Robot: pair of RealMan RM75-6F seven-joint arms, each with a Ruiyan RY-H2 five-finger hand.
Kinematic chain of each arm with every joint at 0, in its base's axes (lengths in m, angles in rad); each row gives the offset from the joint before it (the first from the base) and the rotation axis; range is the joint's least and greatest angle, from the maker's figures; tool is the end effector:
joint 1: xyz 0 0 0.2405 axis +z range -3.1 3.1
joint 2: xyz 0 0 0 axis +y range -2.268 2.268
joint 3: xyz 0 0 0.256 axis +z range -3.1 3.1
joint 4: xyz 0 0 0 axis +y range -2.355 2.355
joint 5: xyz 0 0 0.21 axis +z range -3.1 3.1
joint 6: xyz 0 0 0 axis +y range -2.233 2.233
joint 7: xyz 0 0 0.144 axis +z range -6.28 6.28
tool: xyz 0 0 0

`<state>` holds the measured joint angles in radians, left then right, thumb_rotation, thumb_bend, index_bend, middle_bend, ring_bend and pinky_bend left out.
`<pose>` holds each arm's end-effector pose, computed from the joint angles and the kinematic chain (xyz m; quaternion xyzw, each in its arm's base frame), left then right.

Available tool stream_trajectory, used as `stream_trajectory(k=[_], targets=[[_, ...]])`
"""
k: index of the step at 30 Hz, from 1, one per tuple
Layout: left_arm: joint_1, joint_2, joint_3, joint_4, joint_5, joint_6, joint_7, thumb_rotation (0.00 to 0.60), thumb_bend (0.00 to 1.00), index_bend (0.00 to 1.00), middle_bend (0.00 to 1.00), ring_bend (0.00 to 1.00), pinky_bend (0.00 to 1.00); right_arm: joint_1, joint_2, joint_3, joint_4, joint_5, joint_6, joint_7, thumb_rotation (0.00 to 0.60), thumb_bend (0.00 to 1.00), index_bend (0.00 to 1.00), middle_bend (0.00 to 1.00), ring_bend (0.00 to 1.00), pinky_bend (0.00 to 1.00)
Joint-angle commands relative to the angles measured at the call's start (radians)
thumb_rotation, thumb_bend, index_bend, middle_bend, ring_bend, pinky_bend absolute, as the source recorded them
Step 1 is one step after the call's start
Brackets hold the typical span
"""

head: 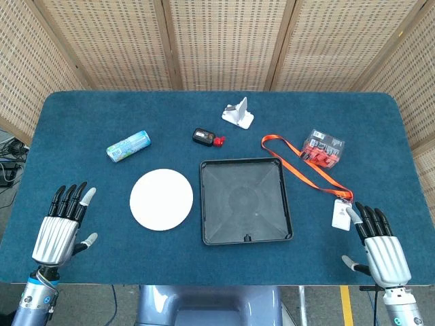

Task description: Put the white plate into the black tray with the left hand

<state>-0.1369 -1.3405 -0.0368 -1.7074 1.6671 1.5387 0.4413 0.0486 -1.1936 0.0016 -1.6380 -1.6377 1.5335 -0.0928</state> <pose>-0.2313 0.1842 0.0892 -0.6538 -0.2743 -0.4186 0.5676 -0.2871 -0.1581 0.1270 0.6253 -0.3691 0.4078 0.5536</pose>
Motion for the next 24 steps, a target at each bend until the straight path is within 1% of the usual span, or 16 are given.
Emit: stream_trajectory(k=[1,24], targets=[[0.000,0.000,0.000,-0.001,-0.002,-0.002,0.002,0.600,0.01,0.00,0.00,0.00,0.00,0.000,0.000,0.000,0.000,0.001,-0.002,-0.001,0.600,0.13,0.00,0.00,0.00,0.00],[-0.004,-0.009,-0.002,0.003,-0.007,-0.007,0.005,0.600,0.01,0.00,0.00,0.00,0.00,0.001,0.004,0.003,-0.001,0.017,-0.011,0.003,0.600,0.13,0.00,0.00,0.00,0.00]])
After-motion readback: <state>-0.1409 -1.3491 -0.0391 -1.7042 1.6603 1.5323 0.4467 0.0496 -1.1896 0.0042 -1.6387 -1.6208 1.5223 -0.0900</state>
